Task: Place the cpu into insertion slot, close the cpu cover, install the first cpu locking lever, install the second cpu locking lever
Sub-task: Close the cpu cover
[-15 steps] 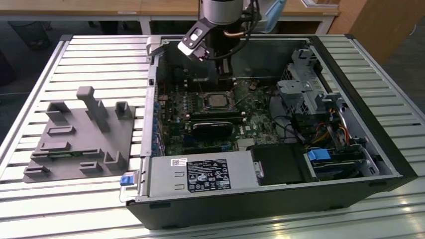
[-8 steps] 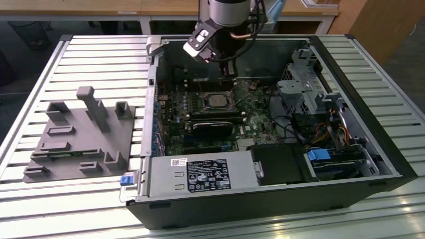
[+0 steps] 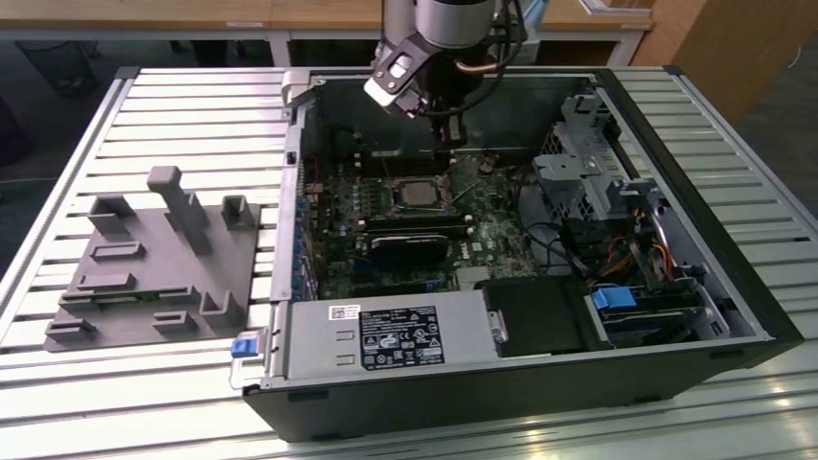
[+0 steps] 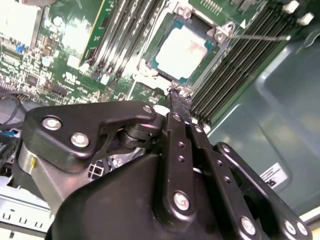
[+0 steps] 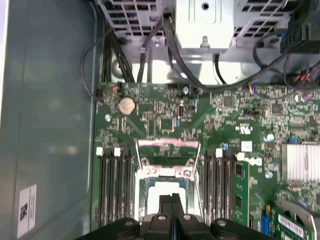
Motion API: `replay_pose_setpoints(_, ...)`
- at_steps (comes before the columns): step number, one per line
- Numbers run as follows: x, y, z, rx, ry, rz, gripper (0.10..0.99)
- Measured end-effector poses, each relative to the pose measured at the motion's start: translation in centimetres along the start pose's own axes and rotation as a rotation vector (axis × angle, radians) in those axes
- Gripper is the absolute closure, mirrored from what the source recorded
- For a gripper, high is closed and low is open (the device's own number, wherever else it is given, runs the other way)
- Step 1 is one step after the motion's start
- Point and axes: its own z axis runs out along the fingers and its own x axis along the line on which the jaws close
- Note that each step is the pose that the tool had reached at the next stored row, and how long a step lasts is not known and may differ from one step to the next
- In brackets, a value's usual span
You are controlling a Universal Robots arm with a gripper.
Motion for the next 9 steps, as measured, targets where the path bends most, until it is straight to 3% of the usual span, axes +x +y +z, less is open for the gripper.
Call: replay_pose_setpoints(9,-0.01,1.94,0.12,0.001,-0.0001,0.000,0.965)
